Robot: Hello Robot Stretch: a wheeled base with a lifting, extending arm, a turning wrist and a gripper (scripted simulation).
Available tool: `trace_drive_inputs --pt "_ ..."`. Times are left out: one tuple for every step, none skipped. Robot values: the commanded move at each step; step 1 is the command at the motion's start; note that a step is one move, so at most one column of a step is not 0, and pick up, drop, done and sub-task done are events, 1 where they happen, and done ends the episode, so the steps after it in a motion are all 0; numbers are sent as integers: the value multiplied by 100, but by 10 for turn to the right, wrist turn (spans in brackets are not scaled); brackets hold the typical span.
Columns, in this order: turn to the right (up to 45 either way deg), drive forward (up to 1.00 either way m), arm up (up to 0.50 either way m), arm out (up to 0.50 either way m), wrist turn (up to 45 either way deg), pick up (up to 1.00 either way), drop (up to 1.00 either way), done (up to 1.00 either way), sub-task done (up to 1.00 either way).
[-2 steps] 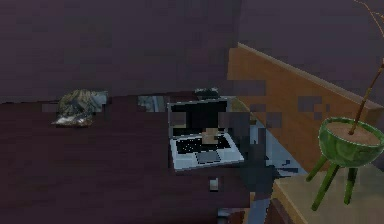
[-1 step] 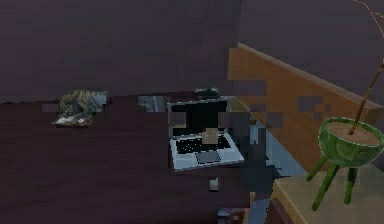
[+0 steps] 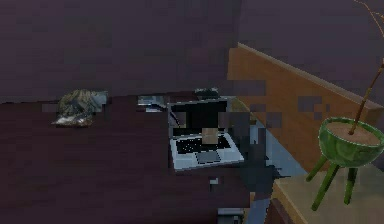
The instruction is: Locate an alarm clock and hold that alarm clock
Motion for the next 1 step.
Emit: trace_drive_inputs --pt "0 0 0 0 0 0 0 100 0"
